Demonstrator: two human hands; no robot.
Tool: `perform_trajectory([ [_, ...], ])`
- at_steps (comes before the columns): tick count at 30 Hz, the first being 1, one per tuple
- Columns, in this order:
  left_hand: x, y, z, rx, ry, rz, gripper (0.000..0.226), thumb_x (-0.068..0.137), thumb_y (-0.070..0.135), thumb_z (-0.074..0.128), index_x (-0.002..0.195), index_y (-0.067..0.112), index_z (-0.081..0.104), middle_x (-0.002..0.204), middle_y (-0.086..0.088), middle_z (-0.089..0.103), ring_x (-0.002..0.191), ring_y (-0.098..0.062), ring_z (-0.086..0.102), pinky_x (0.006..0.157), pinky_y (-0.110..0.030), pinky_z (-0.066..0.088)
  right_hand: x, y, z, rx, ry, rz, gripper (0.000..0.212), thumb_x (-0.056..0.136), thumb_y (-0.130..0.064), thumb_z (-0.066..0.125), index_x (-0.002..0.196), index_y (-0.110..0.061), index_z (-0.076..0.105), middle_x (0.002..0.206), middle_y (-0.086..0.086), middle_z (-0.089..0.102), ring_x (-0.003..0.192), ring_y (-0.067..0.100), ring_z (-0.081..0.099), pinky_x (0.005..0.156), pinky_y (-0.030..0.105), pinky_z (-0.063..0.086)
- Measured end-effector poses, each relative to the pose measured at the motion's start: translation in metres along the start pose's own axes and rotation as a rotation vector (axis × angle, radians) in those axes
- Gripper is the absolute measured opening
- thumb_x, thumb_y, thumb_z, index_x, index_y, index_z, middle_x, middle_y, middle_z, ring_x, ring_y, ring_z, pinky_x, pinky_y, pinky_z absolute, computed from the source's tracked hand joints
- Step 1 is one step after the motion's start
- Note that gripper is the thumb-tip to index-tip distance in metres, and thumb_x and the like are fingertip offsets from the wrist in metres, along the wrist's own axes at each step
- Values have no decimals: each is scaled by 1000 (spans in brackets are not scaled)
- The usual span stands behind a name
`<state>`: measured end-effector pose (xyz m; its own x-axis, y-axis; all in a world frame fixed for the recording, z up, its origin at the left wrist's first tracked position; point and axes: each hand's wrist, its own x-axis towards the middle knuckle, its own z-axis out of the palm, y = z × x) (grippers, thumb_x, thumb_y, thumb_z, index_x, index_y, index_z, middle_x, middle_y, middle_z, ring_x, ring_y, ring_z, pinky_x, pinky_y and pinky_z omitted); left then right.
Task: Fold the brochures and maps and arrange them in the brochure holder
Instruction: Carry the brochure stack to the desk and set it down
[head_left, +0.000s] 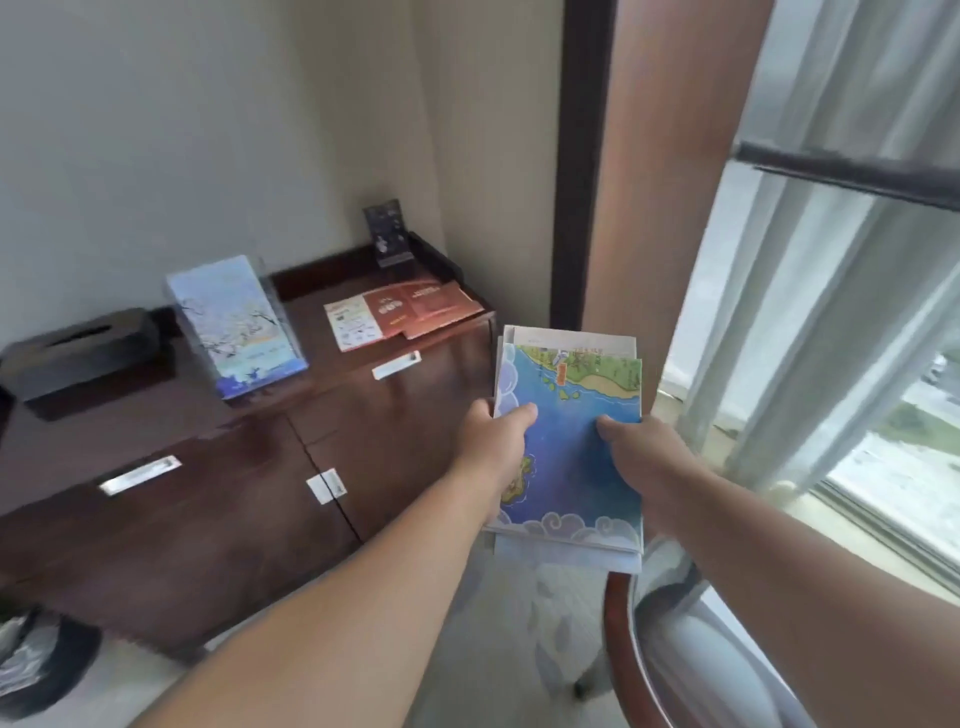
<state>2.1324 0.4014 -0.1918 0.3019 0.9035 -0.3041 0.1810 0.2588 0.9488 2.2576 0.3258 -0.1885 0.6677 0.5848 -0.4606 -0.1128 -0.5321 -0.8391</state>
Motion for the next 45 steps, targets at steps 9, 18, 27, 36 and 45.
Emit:
perform_trajectory([
  [9, 17, 31, -206, -81, 215, 84, 15, 88, 30, 65, 98, 21, 60, 95, 4, 65, 79, -9, 60, 58, -26, 40, -62, -79, 178, -117, -211, -166, 29, 94, -35, 52, 110, -14, 63, 104, 9, 70, 96, 31, 68, 92, 50, 55],
  [18, 36, 25, -317, -206, 369, 28, 18, 89, 27, 65, 105, 18, 64, 99, -1, 72, 88, -19, 69, 68, -31, 50, -77, -114, 294, -201, -352, -222, 31, 95, -36, 54, 114, -14, 63, 105, 8, 69, 96, 30, 67, 93, 50, 54],
  [27, 68, 23, -377, -240, 576, -20, 20, 89, 31, 65, 100, 14, 62, 99, -9, 71, 87, -27, 68, 74, -40, 52, -53, -152, 379, -309, -542, -258, 34, 97, -35, 54, 118, -9, 59, 109, 11, 65, 101, 29, 63, 91, 41, 51],
  [36, 109, 12, -461, -253, 711, -77, 24, 90, 31, 65, 103, 11, 63, 101, -13, 70, 84, -32, 68, 72, -39, 51, -39, -177, 482, -406, -725, -305, 25, 90, -12, 54, 112, -3, 61, 119, 25, 64, 82, 23, 54, 70, 34, 40],
  [45, 205, -21, -585, -235, 726, -135, 20, 91, 29, 64, 102, 16, 53, 93, -11, 65, 66, -23, 61, 55, -29, 45, -4, -189, 641, -528, -702, -268, 20, 90, -10, 52, 108, -5, 57, 111, 16, 64, 94, 30, 65, 71, 35, 52],
])
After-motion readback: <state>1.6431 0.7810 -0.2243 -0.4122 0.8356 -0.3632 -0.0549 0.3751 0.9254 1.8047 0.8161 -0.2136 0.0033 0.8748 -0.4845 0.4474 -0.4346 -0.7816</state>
